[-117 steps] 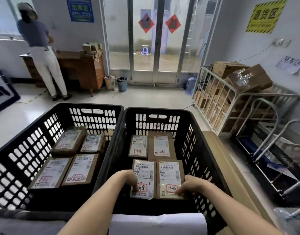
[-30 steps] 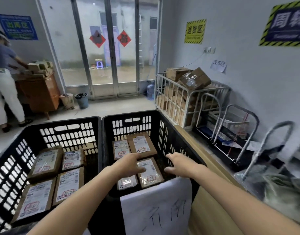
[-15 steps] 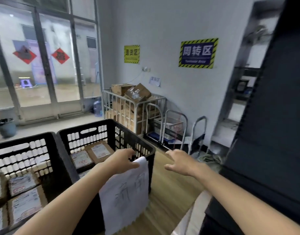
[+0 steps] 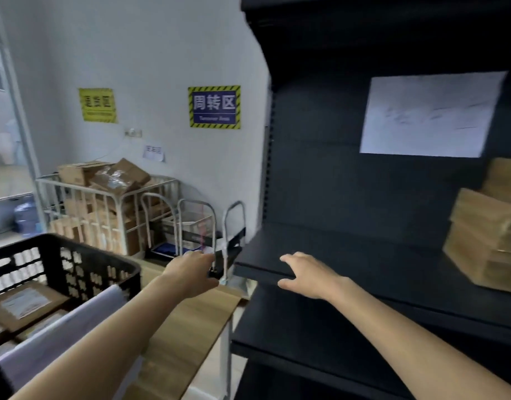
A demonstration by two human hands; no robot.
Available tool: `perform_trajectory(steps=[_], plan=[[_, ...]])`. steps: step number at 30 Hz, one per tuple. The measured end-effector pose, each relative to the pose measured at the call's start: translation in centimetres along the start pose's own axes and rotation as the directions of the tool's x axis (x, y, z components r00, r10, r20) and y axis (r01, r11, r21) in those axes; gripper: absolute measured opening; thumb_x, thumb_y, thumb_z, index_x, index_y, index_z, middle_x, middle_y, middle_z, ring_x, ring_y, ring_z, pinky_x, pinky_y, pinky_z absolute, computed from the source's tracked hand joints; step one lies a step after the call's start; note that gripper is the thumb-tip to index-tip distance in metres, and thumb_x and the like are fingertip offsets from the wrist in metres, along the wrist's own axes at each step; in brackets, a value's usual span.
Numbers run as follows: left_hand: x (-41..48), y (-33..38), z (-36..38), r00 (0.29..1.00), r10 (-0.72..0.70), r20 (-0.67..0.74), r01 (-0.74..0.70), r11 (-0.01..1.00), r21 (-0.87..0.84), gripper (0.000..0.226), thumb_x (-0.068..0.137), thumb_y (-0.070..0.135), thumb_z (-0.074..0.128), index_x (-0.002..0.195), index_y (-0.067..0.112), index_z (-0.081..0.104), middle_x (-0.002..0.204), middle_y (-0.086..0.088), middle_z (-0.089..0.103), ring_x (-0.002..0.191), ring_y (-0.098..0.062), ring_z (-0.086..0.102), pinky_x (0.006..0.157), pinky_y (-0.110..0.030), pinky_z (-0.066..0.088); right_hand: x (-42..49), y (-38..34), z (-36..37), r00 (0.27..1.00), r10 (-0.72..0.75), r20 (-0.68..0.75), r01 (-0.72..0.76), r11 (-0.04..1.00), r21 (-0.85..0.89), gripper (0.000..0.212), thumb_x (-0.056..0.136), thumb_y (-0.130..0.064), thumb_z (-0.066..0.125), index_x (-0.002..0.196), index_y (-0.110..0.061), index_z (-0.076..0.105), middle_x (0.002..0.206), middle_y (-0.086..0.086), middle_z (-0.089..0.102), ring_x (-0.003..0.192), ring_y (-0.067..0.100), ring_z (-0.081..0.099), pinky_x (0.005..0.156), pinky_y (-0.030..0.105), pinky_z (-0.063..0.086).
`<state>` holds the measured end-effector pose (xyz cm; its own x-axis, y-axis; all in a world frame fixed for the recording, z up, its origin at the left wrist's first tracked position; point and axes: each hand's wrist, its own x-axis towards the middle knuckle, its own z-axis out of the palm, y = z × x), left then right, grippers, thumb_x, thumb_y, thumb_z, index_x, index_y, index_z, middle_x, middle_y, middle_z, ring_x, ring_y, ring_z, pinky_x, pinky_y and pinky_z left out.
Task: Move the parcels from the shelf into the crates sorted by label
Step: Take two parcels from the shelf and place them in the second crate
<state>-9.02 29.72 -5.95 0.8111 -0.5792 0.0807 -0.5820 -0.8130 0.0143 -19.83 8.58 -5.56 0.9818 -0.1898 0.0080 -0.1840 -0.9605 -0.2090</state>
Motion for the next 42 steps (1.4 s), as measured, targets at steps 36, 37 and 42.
perform_trajectory(steps=[36, 37, 42], plan=[[6.7, 47.8, -3.3, 0.846, 0.524, -0.096, -0.528, 0.802, -0.278, 0.055, 0.092, 0.038, 0.051, 0.14, 0.016, 0.036, 0.14, -0.005, 0.042, 0.127, -0.021, 0.044, 0.104, -0.035, 0.041, -25.0, 37.7, -12.1, 0.81, 0.556, -0.188, -0.508, 0.824, 0.249, 0.068, 0.092, -0.039, 0.053, 0.147, -0.014, 0.022, 0.154, 0.003, 0.023, 0.14, 0.021, 0.027, 0.112, 0.031, 0.029], [7.5, 48.2, -3.7, 0.84, 0.53, -0.117, -0.539, 0.79, -0.292, 0.053, 0.092, 0.039, 0.051, 0.138, 0.017, 0.038, 0.139, -0.005, 0.044, 0.126, -0.021, 0.044, 0.104, -0.035, 0.041, -24.5, 38.1, -12.8, 0.806, 0.556, -0.205, -0.506, 0.826, 0.25, 0.068, 0.092, -0.039, 0.053, 0.147, -0.014, 0.022, 0.154, 0.004, 0.023, 0.14, 0.02, 0.027, 0.112, 0.031, 0.029], [11.5, 49.6, -6.2, 0.807, 0.54, -0.24, -0.591, 0.733, -0.338, 0.044, 0.093, 0.036, 0.05, 0.133, 0.018, 0.045, 0.134, -0.005, 0.049, 0.124, -0.019, 0.047, 0.101, -0.03, 0.04, -21.0, 39.9, -16.5, 0.768, 0.568, -0.297, -0.501, 0.821, 0.274, 0.067, 0.092, -0.04, 0.052, 0.147, -0.013, 0.024, 0.152, 0.005, 0.029, 0.138, 0.02, 0.031, 0.111, 0.032, 0.032]])
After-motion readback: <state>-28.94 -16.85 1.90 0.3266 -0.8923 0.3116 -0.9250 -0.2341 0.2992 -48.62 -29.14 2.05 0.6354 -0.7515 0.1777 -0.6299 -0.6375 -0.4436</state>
